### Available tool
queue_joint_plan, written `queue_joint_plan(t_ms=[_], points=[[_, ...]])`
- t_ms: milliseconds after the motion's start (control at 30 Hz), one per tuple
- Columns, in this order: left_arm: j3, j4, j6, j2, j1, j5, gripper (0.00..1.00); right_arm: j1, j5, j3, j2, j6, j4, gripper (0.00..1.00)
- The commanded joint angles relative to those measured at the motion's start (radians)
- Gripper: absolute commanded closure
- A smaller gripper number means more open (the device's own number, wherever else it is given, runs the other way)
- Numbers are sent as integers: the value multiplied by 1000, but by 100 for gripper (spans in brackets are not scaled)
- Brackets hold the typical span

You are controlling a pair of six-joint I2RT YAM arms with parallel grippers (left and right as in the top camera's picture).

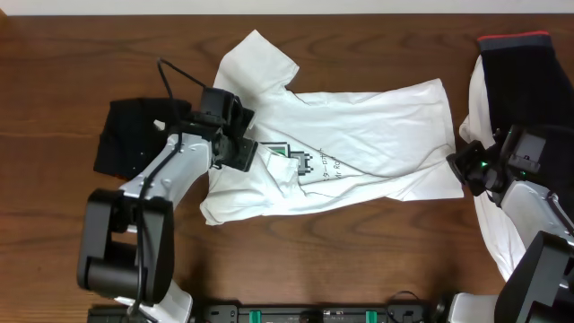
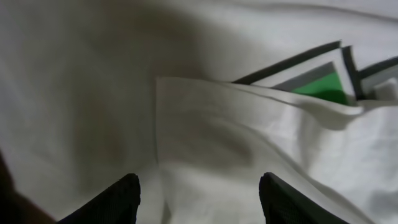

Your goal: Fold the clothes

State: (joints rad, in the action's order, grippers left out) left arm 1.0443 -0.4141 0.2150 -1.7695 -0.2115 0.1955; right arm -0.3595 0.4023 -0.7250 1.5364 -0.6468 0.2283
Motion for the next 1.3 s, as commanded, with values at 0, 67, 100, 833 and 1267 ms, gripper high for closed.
queue_joint_plan(t_ms=[0, 67, 100, 833, 1267], points=[[20, 23, 17, -22, -2, -13, 36, 14, -10, -18, 7, -10, 11, 99], [20, 35, 17, -32, -2, -9, 36, 14, -10, -18, 7, -3, 19, 99], [20, 37, 17, -36, -2, 3, 36, 14, -10, -18, 7, 1, 19, 99], [21, 22, -78, 24, -3, 46, 88, 14, -29, -18, 7, 31, 31, 99], [20, -2, -78, 10, -2, -4, 48, 14, -29, -18, 7, 54, 49, 99]])
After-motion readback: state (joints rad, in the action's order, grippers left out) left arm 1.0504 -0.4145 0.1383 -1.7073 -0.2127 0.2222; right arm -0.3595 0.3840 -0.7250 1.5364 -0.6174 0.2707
